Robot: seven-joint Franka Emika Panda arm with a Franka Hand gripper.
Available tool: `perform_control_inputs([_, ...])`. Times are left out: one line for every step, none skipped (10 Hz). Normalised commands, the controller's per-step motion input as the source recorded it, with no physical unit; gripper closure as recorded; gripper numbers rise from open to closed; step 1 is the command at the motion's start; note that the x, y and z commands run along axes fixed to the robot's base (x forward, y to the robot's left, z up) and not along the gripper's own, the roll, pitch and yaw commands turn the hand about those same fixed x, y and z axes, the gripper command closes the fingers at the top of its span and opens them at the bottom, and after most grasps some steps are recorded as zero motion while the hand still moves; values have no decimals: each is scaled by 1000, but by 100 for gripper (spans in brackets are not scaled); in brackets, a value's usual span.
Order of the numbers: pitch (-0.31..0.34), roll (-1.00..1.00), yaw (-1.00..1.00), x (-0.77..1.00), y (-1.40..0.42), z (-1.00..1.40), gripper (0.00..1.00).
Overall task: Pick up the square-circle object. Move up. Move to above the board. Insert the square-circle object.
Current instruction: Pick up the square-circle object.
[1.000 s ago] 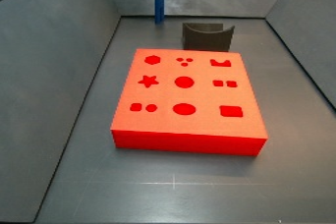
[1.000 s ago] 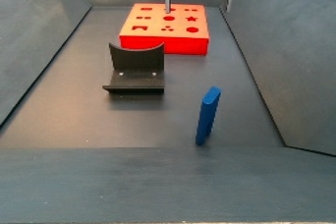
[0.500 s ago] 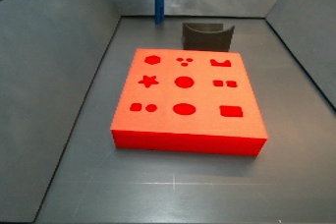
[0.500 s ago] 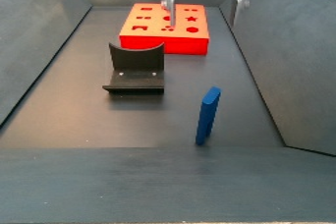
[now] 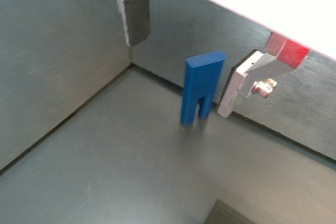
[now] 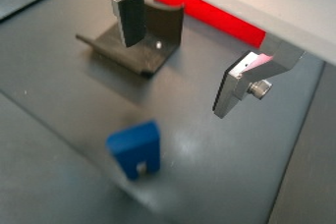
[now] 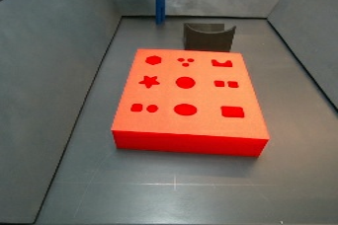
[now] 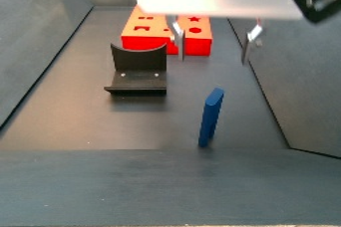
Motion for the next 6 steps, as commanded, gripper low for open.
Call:
perform_control_inputs([0,-119,-249,-89,603,-363,0])
perform_control_inputs([0,-147,-211,-74,620,-340,0])
perform_control_inputs([-26,-203,-240,0,557,-314,0])
perform_control_inputs([-90,-309,-380,11,334,-294,0])
perform_control_inputs([-170,-390,-420,83,226,-251,0])
perform_control_inputs([-187,-401,-403,97,223,-223,0])
